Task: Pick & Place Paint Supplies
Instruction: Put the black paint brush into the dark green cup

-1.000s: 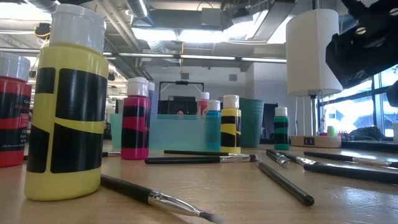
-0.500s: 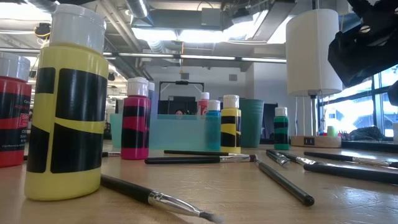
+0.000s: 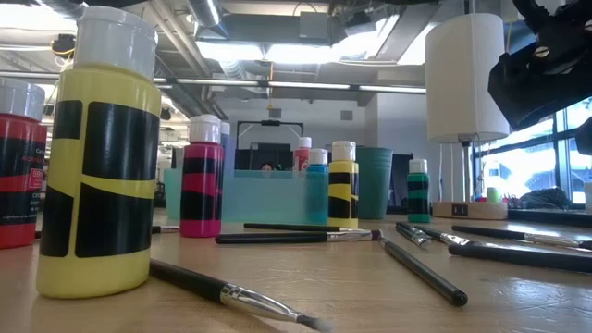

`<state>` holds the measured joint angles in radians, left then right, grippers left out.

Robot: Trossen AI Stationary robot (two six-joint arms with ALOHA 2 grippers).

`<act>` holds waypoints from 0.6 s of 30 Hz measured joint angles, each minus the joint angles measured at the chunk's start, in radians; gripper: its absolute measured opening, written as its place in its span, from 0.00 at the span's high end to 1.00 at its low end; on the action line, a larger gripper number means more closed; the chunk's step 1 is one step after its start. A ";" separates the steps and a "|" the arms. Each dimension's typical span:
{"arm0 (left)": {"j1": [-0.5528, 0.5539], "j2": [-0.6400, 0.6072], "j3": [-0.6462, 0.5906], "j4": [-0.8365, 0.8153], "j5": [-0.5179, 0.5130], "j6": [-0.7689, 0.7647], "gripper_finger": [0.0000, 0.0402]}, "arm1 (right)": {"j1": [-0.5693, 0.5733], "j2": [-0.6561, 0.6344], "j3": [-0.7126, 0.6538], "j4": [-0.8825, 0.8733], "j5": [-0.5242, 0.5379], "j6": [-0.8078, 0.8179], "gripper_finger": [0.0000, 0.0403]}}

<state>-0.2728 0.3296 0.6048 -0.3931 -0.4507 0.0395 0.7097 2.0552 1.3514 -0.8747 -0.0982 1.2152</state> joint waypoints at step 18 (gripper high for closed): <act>0.000 0.000 0.000 0.000 0.000 0.000 0.74 | -0.006 -0.001 0.000 0.008 -0.012 0.012 0.99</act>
<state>-0.2727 0.3295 0.6048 -0.3931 -0.4505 0.0391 0.7039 2.0538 1.3514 -0.8672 -0.1102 1.2272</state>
